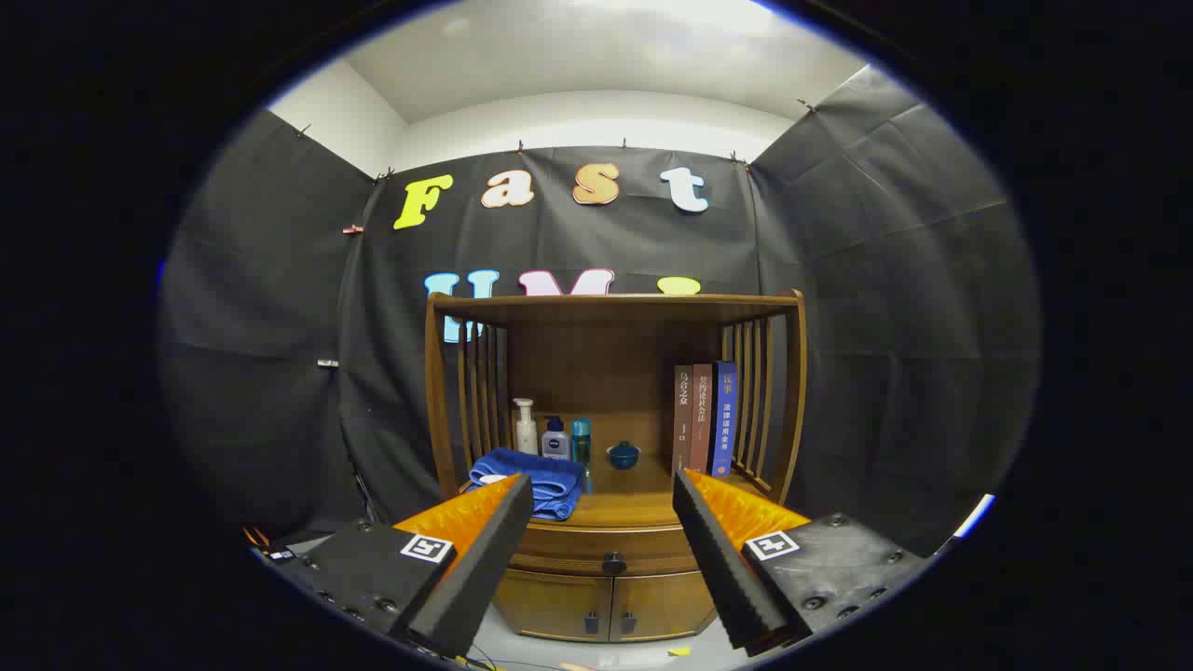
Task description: Pull open the drawer, take out the items inside it, and place them on the countertop above the cabinet.
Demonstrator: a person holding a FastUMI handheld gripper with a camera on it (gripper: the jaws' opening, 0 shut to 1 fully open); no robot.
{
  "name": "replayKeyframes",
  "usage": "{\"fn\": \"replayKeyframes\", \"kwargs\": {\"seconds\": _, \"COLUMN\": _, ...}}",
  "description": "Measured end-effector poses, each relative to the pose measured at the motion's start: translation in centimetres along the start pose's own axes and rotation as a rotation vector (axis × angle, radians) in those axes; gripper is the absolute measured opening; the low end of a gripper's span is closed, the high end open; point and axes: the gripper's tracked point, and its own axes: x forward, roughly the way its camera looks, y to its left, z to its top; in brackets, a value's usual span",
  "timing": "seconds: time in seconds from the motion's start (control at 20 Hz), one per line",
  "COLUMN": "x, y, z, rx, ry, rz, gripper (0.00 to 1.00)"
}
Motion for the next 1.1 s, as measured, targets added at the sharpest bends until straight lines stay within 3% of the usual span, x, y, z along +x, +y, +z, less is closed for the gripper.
{"fn": "replayKeyframes", "kwargs": {"seconds": 1.1, "x": 1.2, "y": -0.4, "z": -0.7, "rx": -0.001, "ry": 0.028, "rz": -0.016, "gripper": 0.98}}
